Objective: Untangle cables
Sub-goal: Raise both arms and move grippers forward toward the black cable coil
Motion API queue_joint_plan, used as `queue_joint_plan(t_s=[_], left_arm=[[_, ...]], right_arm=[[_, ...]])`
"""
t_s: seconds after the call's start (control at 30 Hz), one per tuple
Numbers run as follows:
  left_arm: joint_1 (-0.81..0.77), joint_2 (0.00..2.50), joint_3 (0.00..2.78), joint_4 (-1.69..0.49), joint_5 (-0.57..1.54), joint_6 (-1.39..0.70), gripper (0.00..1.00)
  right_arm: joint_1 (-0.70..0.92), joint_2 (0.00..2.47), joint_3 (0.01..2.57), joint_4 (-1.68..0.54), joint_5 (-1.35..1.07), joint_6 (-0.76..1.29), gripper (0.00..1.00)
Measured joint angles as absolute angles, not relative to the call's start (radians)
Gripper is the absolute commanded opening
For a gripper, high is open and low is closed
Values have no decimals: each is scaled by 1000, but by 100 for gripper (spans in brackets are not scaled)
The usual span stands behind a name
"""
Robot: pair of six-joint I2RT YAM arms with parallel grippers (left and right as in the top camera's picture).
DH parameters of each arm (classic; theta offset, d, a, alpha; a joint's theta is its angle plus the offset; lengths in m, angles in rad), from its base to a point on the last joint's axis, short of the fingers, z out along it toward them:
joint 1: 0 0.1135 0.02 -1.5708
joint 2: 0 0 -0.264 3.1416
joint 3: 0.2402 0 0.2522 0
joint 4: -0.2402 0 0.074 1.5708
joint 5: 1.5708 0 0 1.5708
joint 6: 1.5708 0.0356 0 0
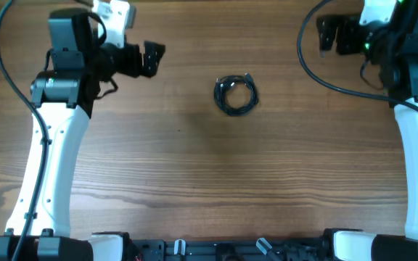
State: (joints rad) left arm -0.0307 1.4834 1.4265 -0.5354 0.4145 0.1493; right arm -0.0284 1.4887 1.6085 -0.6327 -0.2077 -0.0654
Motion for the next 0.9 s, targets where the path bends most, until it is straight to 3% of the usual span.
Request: queue_joint_plan(t_s=[0.13, 0.37, 0.57, 0.9], left_arm=[[-31, 1488, 1430, -374, 375, 149, 100], [-23, 1508, 1337, -299, 352, 149, 100], [-27, 1514, 1125, -189, 352, 149, 100], [-54, 1475, 1074, -119, 338, 116, 100]], right_arm=[[-28, 1489, 1613, -496, -153, -65, 100], [-41, 1545, 1581, -537, 35, -111, 99], [-41, 1546, 1377, -476, 54, -122, 100], [-41, 1555, 1367, -434, 89, -122, 100]])
